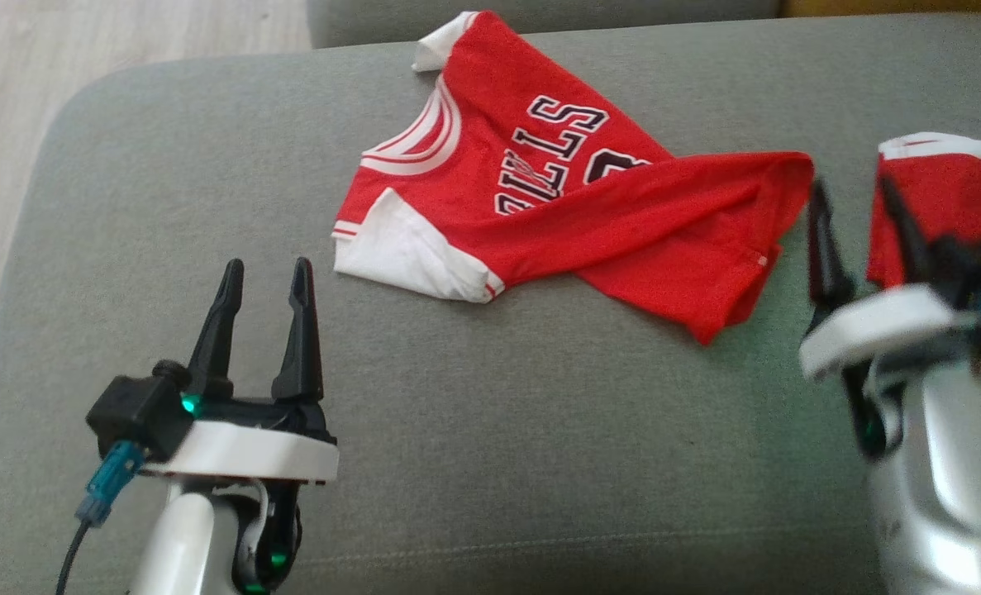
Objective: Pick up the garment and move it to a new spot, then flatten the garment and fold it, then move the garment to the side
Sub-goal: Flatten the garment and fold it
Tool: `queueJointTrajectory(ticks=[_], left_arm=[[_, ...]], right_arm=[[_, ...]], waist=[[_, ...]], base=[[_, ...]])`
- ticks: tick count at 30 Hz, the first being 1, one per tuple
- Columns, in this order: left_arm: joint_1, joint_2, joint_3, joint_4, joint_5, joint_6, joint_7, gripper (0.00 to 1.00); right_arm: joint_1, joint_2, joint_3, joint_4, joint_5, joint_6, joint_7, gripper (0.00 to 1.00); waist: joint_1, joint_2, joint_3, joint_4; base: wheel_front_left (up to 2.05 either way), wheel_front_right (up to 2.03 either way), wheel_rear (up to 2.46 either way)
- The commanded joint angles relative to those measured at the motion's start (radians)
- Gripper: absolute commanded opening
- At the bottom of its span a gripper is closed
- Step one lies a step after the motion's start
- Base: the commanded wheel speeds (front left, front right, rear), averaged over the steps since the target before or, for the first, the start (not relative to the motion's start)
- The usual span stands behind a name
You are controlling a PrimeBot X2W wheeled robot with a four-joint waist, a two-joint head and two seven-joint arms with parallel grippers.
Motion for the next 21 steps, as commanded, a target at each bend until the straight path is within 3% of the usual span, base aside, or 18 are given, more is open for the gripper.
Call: queueJointTrajectory(ticks=[1, 7, 14, 21], left_arm=[[-0.023, 0.008, 0.035, -0.038, 0.008, 0.000, -0.005, 1.00], [-0.017, 0.008, 0.037, -0.030, 0.009, -0.008, -0.005, 1.00], [-0.030, 0.008, 0.050, 0.016, 0.036, -0.012, -0.005, 1.00], [-0.152, 0.033, 0.065, 0.228, 0.125, -0.007, -0.005, 1.00]], right_arm=[[-0.005, 0.011, 0.035, -0.054, 0.021, 0.000, -0.009, 1.00], [0.183, 0.012, 0.111, -0.210, 0.143, 0.000, -0.005, 1.00], [0.209, 0.012, 0.137, -0.279, 0.161, 0.000, 0.012, 1.00], [0.204, 0.012, 0.151, -0.327, 0.174, 0.000, 0.015, 1.00]], waist=[[0.0001, 0.0000, -0.002, -0.014], [0.0001, 0.0000, 0.005, -0.049], [0.0001, 0.0000, 0.024, -0.092], [0.0001, 0.0000, 0.083, -0.134]], base=[[0.00, 0.00, 0.00], [0.00, 0.00, 0.00], [0.00, 0.00, 0.00], [0.00, 0.00, 0.00]])
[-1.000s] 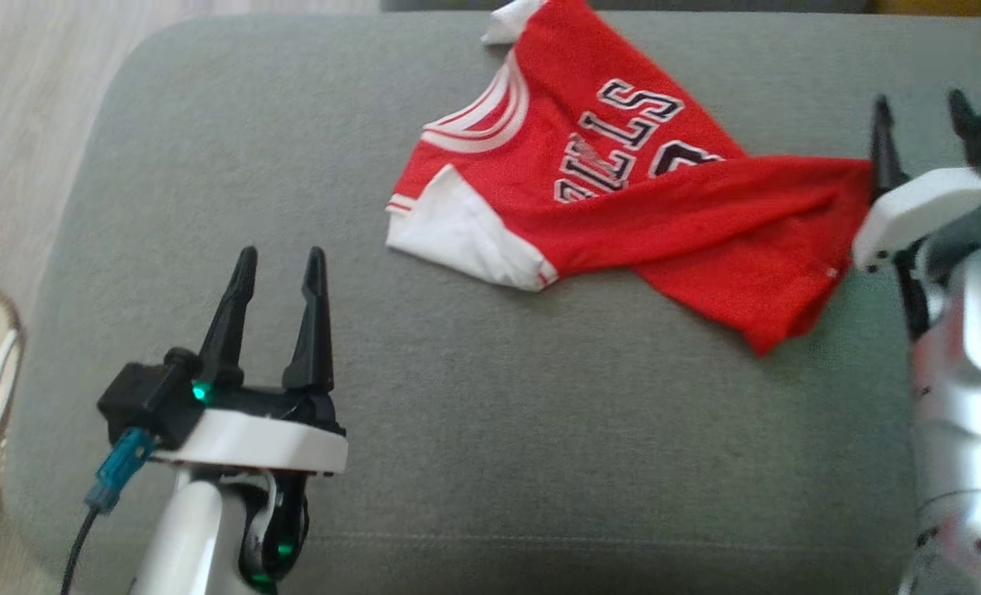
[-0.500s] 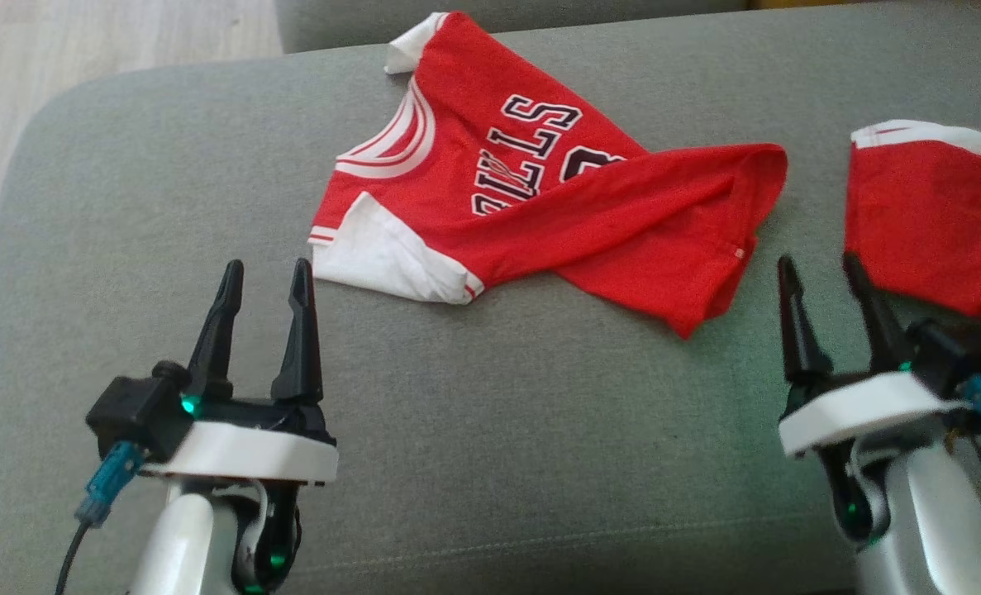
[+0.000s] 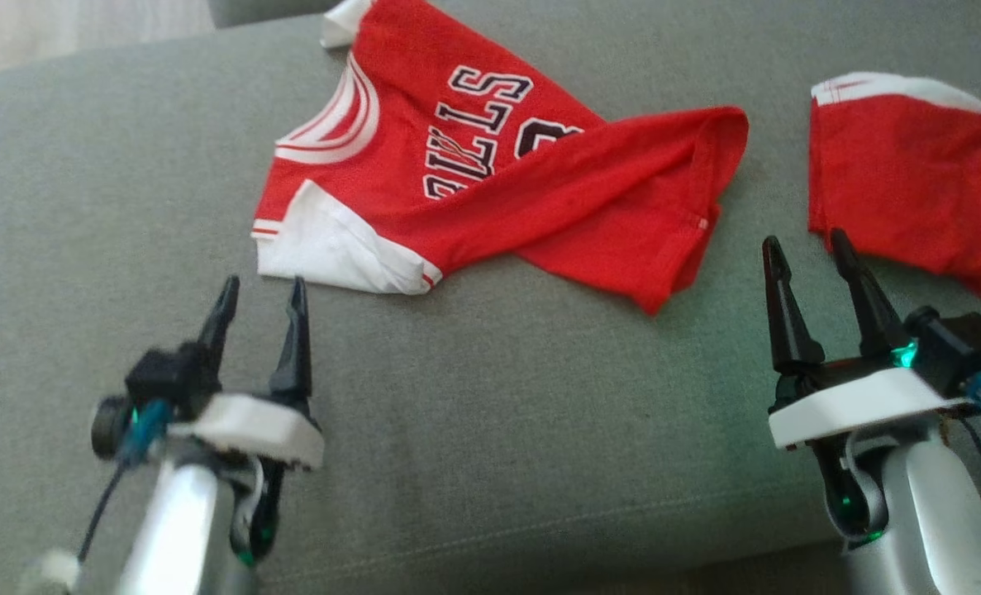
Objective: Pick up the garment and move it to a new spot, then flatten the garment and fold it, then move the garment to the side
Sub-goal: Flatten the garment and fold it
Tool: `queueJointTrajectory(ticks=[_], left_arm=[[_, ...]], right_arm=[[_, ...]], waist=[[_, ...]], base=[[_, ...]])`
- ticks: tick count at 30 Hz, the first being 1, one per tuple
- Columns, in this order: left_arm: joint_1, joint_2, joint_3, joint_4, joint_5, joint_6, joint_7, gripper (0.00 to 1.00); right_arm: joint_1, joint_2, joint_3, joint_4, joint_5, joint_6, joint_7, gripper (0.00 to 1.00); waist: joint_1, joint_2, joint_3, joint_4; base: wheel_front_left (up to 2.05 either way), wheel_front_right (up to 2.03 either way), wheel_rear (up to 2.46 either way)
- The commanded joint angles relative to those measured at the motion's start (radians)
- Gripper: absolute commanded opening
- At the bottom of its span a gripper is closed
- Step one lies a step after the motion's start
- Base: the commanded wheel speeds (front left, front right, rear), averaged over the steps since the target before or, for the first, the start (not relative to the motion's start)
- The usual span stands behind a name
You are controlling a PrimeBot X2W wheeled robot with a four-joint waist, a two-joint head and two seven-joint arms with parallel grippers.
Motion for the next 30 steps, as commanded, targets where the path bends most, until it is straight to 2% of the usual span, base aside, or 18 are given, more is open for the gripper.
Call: queueJointTrajectory(ticks=[1, 7, 14, 30], left_arm=[[-0.111, 0.037, 0.029, 0.030, 0.028, -0.001, -0.006, 1.00], [-0.299, 0.104, 0.014, 0.223, 0.077, -0.009, 0.025, 1.00], [-0.449, 0.159, -0.036, 0.377, 0.115, -0.045, 0.045, 1.00], [-0.596, 0.194, -0.109, 0.568, 0.145, -0.067, 0.012, 1.00]], right_arm=[[-0.031, 0.002, 0.030, -0.047, 0.012, 0.000, -0.006, 1.00], [-0.039, 0.002, 0.047, -0.063, 0.022, 0.000, -0.020, 1.00], [-0.052, 0.002, 0.062, -0.063, 0.034, 0.000, -0.031, 1.00], [-0.074, 0.002, 0.077, -0.028, 0.044, 0.000, -0.050, 1.00]], waist=[[0.0000, 0.0000, 0.036, -0.023], [0.0000, 0.0000, 0.095, -0.049], [0.0000, 0.0000, 0.142, -0.065], [0.0000, 0.0000, 0.174, -0.093]], base=[[0.00, 0.00, 0.00], [0.00, 0.00, 0.00], [0.00, 0.00, 0.00], [0.00, 0.00, 0.00]])
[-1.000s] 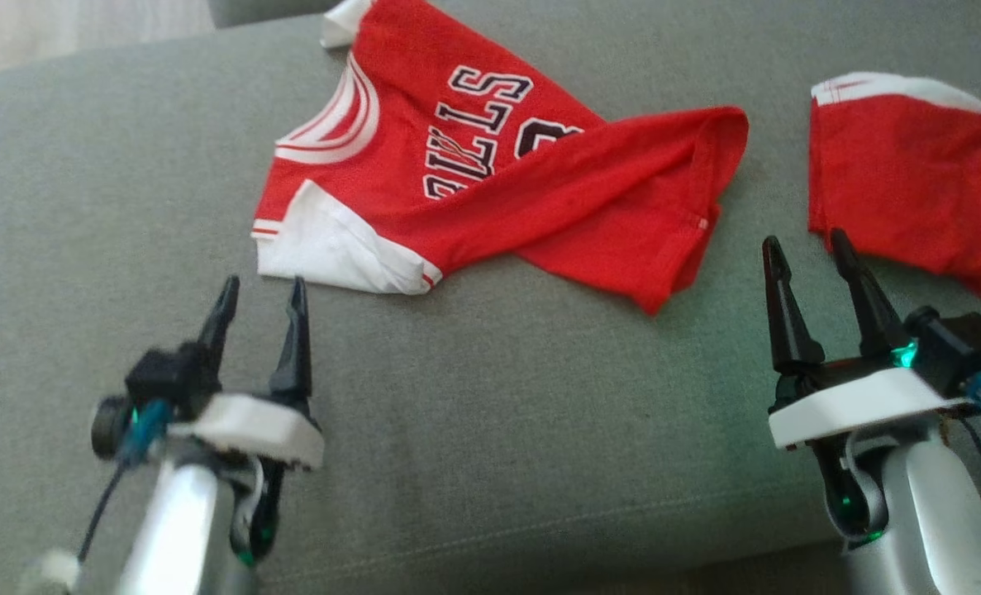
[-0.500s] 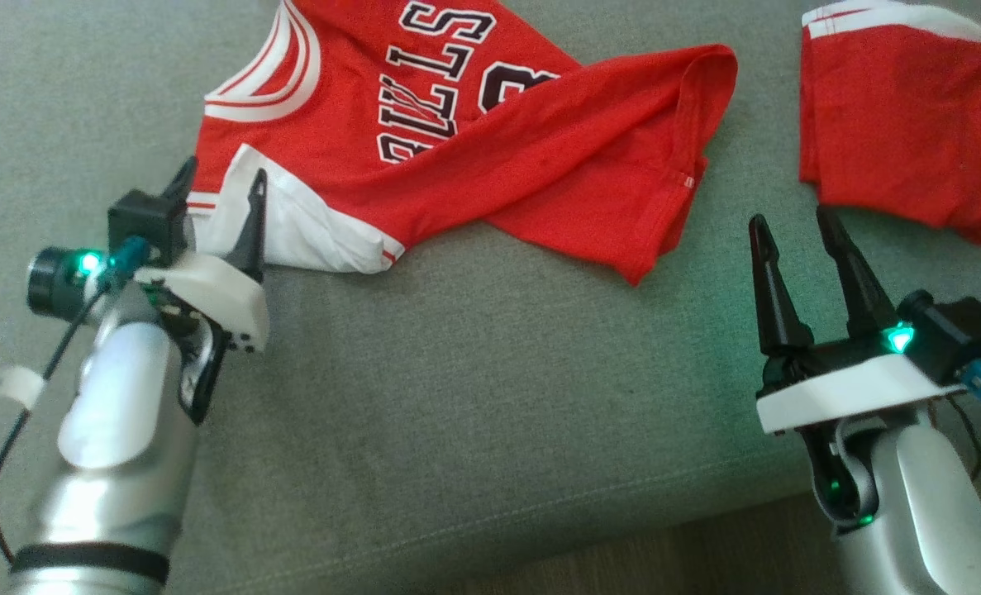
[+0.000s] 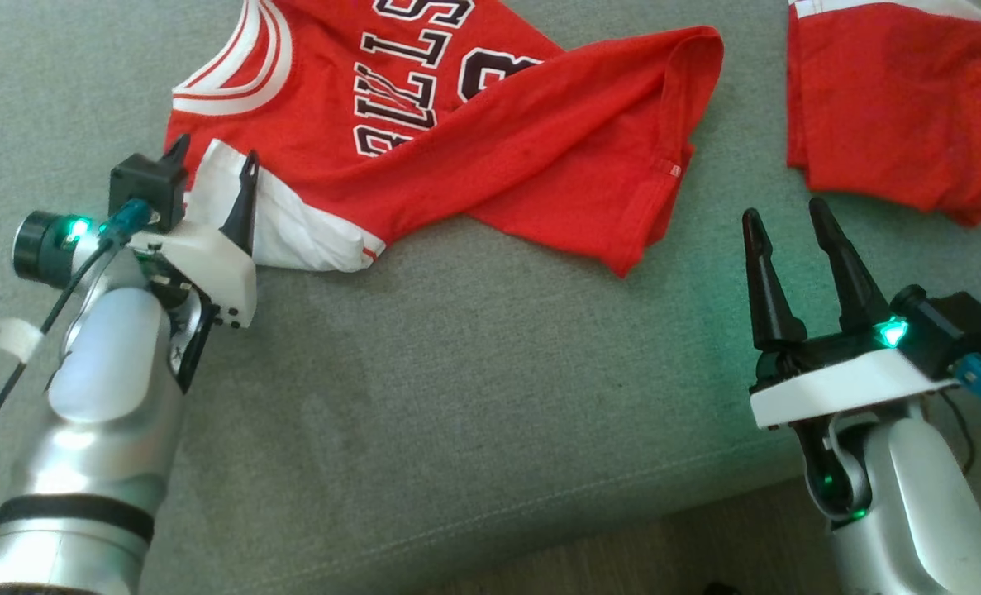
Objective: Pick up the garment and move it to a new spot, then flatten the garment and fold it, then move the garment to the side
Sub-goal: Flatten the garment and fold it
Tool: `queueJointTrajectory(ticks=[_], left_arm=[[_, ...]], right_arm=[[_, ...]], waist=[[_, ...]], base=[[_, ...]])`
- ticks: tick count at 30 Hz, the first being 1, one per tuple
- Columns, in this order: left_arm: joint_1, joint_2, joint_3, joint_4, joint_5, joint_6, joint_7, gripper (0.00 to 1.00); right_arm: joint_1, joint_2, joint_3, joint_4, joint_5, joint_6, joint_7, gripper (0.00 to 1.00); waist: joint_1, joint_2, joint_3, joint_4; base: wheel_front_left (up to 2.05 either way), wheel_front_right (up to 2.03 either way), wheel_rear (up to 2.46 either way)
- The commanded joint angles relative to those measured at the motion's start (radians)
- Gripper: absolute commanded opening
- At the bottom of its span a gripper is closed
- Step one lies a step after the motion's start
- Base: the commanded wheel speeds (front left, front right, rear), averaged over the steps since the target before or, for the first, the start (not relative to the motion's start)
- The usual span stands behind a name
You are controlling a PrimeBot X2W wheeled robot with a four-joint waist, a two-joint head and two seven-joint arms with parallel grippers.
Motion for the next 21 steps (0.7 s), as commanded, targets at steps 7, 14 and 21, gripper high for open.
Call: queueJointTrajectory(ticks=[7, 14, 21], left_arm=[[-0.077, 0.049, 0.009, 0.046, 0.002, -0.008, -0.014, 1.00], [-0.106, 0.043, -0.012, 0.111, -0.018, -0.015, -0.018, 0.00], [-0.109, 0.035, -0.016, 0.086, -0.039, -0.016, -0.025, 0.00]], right_arm=[[-0.030, 0.001, 0.023, -0.019, 0.012, 0.000, -0.017, 1.00], [-0.033, 0.001, 0.018, -0.012, 0.011, 0.000, -0.021, 1.00], [-0.030, 0.001, 0.001, -0.002, 0.001, 0.000, -0.023, 1.00]], waist=[[-0.0001, 0.0000, 0.005, -0.011], [-0.0001, 0.0000, 0.006, -0.011], [-0.0001, 0.0000, -0.009, 0.014]], base=[[0.00, 0.00, 0.00], [0.00, 0.00, 0.00], [0.00, 0.00, 0.00]])
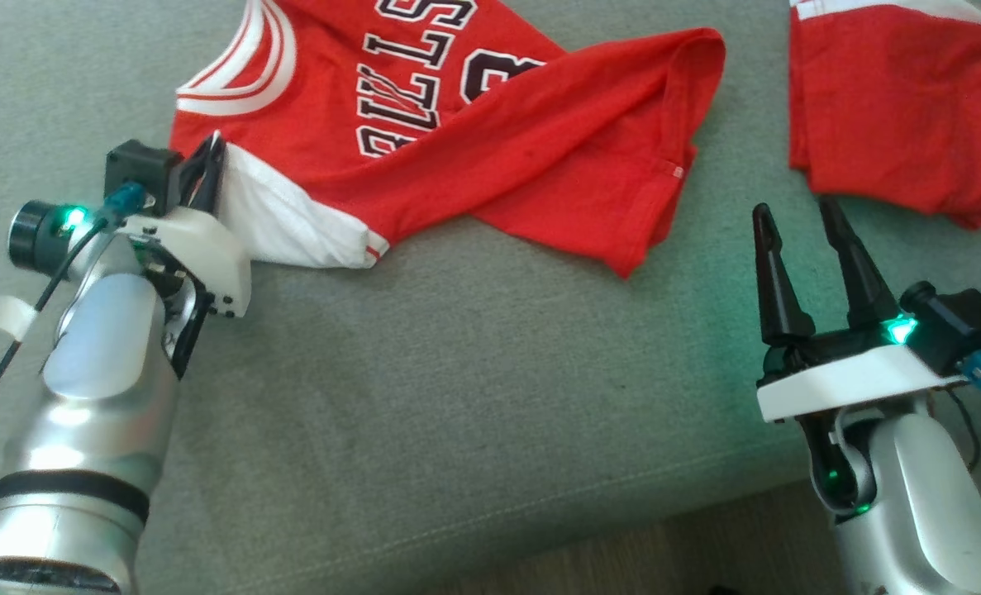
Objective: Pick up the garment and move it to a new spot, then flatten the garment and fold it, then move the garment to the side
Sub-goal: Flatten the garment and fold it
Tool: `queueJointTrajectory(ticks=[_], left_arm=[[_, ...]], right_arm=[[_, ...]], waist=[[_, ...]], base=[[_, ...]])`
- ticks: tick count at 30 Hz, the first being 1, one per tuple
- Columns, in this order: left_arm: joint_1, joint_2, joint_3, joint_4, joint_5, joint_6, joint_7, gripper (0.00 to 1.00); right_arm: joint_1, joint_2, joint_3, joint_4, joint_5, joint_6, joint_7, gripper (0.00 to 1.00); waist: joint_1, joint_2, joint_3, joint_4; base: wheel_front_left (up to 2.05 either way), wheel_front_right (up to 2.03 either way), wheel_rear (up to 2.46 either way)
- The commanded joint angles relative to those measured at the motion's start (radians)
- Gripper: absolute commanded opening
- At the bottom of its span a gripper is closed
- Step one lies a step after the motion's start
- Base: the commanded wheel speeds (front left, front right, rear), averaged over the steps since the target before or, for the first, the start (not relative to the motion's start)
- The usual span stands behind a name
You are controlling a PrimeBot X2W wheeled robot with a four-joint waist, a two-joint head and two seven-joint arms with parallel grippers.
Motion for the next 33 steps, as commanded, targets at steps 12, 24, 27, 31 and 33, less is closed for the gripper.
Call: queueJointTrajectory(ticks=[12, 24, 27, 31, 33], left_arm=[[0.182, 0.013, 0.085, -0.418, -0.064, 0.029, -0.013, 0.00], [0.396, -0.041, 0.113, -0.727, -0.073, 0.036, -0.013, 0.00], [0.423, -0.057, 0.116, -0.760, -0.069, 0.036, -0.013, 0.00], [0.446, -0.071, 0.114, -0.778, -0.064, 0.030, -0.013, 0.00], [0.451, -0.076, 0.112, -0.782, -0.061, 0.026, -0.013, 0.00]], right_arm=[[-0.021, 0.002, -0.031, 0.066, 0.044, 0.000, 0.009, 1.00], [-0.196, 0.002, -0.086, 0.356, 0.053, 0.000, 0.058, 1.00], [-0.245, 0.002, -0.092, 0.440, 0.033, 0.000, 0.063, 1.00], [-0.299, 0.002, -0.089, 0.539, 0.012, 0.000, 0.061, 1.00], [-0.321, 0.002, -0.092, 0.583, 0.003, 0.000, 0.054, 1.00]], waist=[[0.0000, 0.0000, -0.070, 0.125], [0.0000, 0.0000, -0.097, 0.207], [0.0000, 0.0000, -0.099, 0.219], [0.0000, 0.0000, -0.099, 0.231], [0.0000, 0.0000, -0.098, 0.236]], base=[[0.00, 0.00, 0.00], [0.00, 0.00, 0.00], [0.00, 0.00, 0.00], [0.00, 0.00, 0.00], [0.00, 0.00, 0.00]])
